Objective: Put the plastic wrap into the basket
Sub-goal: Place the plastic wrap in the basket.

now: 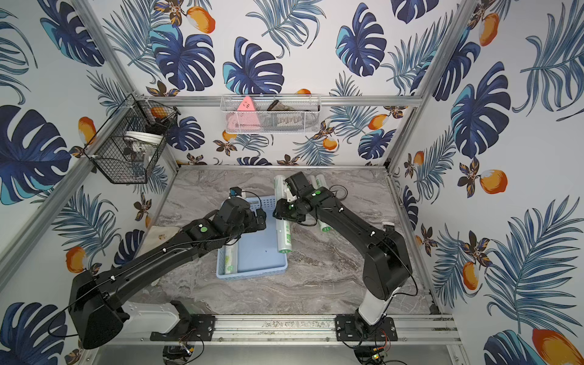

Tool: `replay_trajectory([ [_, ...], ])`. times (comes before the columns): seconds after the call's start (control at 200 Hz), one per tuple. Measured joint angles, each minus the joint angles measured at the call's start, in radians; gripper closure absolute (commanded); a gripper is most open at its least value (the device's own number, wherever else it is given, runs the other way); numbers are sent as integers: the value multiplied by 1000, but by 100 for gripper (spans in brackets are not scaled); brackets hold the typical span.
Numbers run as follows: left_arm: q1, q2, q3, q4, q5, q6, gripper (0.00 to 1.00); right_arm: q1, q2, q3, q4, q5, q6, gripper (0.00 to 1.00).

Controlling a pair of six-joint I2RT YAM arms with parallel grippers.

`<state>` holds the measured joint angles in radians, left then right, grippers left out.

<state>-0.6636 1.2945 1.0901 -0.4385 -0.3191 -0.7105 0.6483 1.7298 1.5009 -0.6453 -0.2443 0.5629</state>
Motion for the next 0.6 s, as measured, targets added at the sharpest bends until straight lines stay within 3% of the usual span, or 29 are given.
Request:
replay_trajectory([
  [0.295, 220, -176, -167, -26, 85, -49, 1, 117, 97, 21, 61, -1, 93, 68],
  [0.601, 324, -271, -227, -69, 148, -47, 1, 209, 233, 97, 84, 26, 137, 68],
])
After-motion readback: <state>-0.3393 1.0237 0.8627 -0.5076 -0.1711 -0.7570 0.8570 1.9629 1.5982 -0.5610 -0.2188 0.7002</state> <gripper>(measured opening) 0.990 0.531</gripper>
